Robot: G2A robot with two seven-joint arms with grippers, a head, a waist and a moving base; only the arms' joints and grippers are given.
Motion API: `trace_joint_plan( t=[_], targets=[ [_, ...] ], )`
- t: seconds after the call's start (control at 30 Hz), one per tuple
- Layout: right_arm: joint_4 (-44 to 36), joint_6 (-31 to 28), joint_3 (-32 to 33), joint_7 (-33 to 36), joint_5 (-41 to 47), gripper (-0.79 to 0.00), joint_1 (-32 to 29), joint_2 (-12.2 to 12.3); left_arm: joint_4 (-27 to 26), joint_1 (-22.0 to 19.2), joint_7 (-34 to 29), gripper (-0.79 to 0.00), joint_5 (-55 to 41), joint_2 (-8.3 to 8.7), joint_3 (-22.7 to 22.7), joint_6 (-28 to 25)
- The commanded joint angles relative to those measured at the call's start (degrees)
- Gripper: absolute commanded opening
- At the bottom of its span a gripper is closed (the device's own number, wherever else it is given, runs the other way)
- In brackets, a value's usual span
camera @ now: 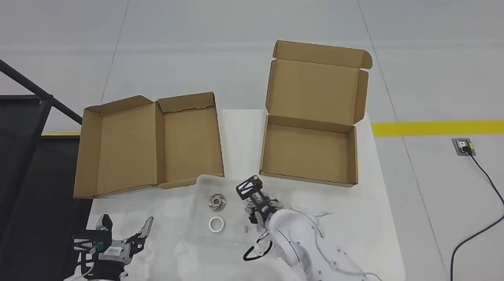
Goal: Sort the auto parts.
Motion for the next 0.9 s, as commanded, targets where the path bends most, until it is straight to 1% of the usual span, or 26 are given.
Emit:
trace_joint_plan(
  t=[0.0,0.2,0.3,0.4,0.47,0.57,0.6,0.7,0.87],
  targets=[
    [-3.23,-2.16,1.37,-0.22,0.54,-0.785,-1.47,0.44,0.00,0.00,0.00,0.000,0.00,0.00,0.00,0.00],
    [-14.96,-8.80,7.27,-0.73,1.55,-0.785,-6.00,2.10,0.00,0.00,0.00,0.000,0.00,0.00,0.00,0.00],
    [-19.21,-8.67,10.06,-1.35,-0.88,-0.785,-6.66,2.62,0.00,0.00,0.00,0.000,0.00,0.00,0.00,0.00],
    [-20.66,-7.65,11.15,-1.46,-2.42,-0.785,-5.53,2.63,0.00,0.00,0.00,0.000,0.00,0.00,0.00,0.00],
    [-18.80,-6.45,11.90,-1.65,-2.96,-0.785,-3.29,2.44,0.00,0.00,0.00,0.000,0.00,0.00,0.00,0.00],
    [-12.55,-5.13,12.40,-2.19,-1.40,-0.785,1.70,1.84,0.00,0.00,0.00,0.000,0.00,0.00,0.00,0.00],
    [-9.30,-5.47,12.33,-3.07,0.55,-0.785,4.08,1.48,0.00,0.00,0.00,0.000,0.00,0.00,0.00,0.00],
    [-1.01,-3.43,11.93,-5.14,0.80,-0.785,8.98,0.74,0.00,0.00,0.00,0.000,0.00,0.00,0.00,0.00],
    [9.86,-1.25,10.95,-8.62,2.72,-0.785,13.97,-0.41,0.00,0.00,0.00,0.000,0.00,0.00,0.00,0.00]
  ],
)
